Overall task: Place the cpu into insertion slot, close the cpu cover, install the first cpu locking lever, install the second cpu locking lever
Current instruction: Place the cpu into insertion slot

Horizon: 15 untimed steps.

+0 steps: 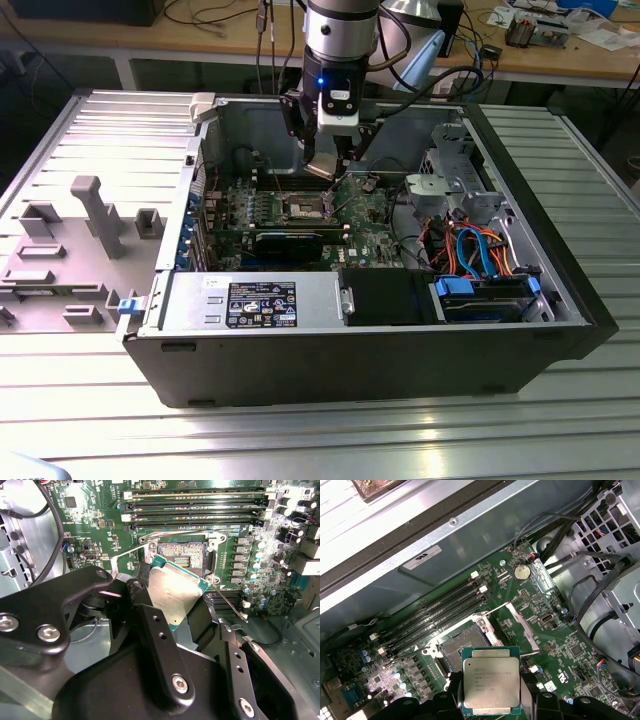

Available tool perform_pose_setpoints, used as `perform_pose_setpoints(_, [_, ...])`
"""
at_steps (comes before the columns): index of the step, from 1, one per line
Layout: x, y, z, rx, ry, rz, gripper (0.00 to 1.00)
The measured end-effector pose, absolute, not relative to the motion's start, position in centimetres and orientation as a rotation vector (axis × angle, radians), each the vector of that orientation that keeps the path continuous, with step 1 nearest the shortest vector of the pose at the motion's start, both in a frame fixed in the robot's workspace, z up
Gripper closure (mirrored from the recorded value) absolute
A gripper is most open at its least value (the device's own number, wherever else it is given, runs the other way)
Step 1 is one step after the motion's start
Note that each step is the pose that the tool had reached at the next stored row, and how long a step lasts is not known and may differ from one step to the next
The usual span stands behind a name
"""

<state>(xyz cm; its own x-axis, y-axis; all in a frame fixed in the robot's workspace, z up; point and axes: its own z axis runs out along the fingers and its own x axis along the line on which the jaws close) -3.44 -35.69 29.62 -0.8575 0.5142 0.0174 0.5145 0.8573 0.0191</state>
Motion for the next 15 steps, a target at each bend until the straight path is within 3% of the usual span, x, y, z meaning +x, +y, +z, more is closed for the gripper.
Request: perform_pose_setpoints(15, [-3.44, -35.69, 29.63, -0.849, -3.012, -0.036, 0.45])
